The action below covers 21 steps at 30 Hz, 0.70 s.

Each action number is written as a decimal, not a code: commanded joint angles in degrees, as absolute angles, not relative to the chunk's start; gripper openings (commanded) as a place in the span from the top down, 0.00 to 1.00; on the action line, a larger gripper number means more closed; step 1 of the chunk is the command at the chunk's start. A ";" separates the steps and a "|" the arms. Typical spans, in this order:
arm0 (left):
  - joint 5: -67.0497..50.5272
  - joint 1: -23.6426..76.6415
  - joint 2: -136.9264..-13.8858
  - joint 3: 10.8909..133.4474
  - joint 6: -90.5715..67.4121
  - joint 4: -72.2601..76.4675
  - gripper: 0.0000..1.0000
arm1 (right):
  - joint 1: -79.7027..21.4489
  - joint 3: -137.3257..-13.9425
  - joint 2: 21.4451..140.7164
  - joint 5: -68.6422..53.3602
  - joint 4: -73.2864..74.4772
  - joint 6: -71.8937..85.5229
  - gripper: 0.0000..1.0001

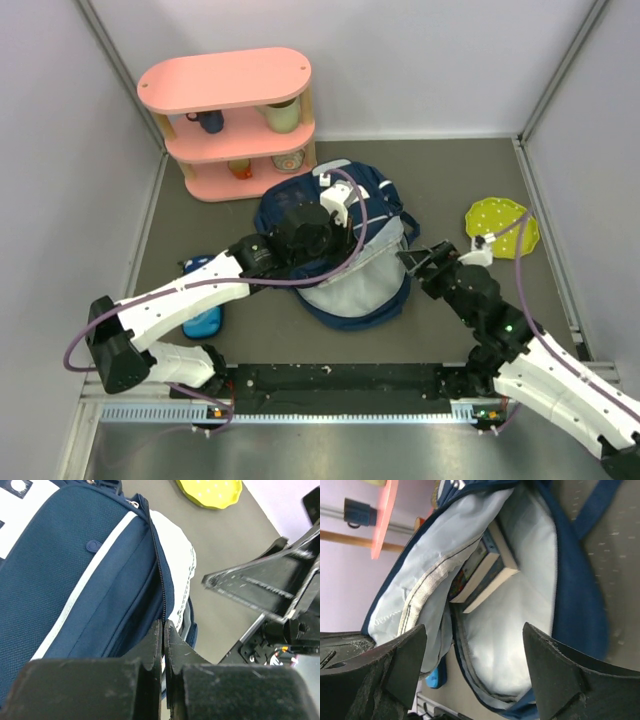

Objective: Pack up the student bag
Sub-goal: Adjust the student bag at the center of the board.

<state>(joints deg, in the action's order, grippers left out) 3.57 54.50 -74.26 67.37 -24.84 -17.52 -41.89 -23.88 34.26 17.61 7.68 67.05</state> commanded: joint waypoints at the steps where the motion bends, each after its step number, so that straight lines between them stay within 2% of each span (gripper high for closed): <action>1: 0.26 55.63 -74.26 66.45 -24.44 -14.58 1.00 | -42.45 -22.33 24.36 25.92 26.70 66.88 0.22; 6: 7.46 60.90 -77.08 67.94 -20.13 -23.44 1.00 | -42.45 -19.60 18.90 25.76 30.50 70.13 0.20; 12: 18.52 65.74 -81.73 70.31 -15.30 -29.61 1.00 | -42.45 -19.42 20.21 25.13 30.67 71.10 0.20; 21: 23.81 69.78 -92.01 73.91 -16.95 -34.71 1.00 | -42.54 -21.44 21.27 26.28 30.76 70.75 0.17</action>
